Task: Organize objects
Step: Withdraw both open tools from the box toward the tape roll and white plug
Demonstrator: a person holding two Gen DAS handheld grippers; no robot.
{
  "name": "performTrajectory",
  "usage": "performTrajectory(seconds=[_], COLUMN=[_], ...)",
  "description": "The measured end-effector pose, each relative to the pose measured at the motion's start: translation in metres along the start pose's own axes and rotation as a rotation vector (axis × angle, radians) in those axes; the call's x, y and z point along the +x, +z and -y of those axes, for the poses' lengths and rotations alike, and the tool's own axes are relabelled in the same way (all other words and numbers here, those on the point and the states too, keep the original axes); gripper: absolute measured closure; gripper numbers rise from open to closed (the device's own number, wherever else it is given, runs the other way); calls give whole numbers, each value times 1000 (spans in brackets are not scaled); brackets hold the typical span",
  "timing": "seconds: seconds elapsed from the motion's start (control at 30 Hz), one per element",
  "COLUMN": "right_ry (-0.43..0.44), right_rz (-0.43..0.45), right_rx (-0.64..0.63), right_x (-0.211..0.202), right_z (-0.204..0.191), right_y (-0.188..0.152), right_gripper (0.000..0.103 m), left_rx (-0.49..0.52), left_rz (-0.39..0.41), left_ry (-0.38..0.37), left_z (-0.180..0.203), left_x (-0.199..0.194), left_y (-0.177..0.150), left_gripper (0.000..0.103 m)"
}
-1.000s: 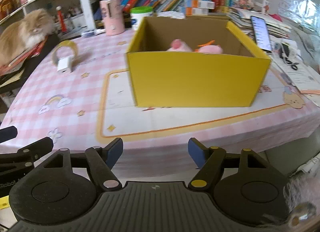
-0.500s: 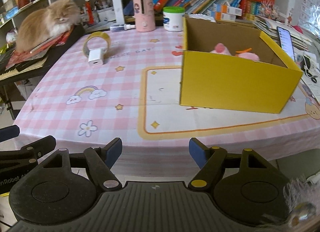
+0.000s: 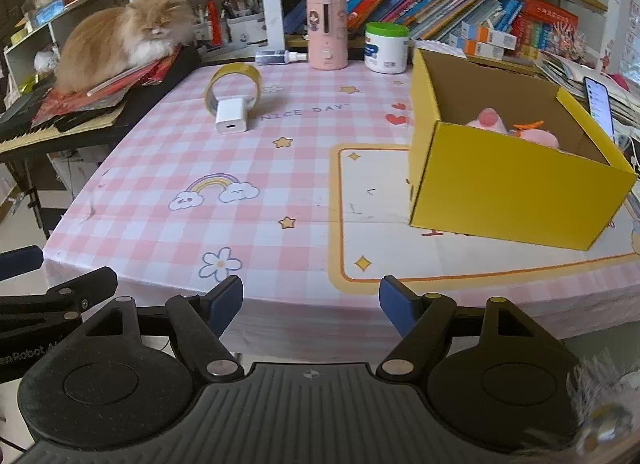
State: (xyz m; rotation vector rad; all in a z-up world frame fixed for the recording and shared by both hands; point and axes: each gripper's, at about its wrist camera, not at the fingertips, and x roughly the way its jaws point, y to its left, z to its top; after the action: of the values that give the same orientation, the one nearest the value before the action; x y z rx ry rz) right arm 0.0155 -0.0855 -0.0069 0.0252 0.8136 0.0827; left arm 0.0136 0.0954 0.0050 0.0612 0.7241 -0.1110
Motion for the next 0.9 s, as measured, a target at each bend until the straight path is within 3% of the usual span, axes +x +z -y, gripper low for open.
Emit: performTrajectory(seconds=[0.43, 0.9], right_ry=[38, 91], right_rz=[-20, -35], right_rx=[-41, -85], right_x=[24, 81], right_z=[-7, -4], right_y=[14, 73], right_gripper=[29, 29], left_rx=[-21, -65], left_rz=[-30, -54], left_ry=[35, 74], left_z=[-4, -4], left_x=[23, 74], left_y=[11, 49], left_gripper=[15, 15])
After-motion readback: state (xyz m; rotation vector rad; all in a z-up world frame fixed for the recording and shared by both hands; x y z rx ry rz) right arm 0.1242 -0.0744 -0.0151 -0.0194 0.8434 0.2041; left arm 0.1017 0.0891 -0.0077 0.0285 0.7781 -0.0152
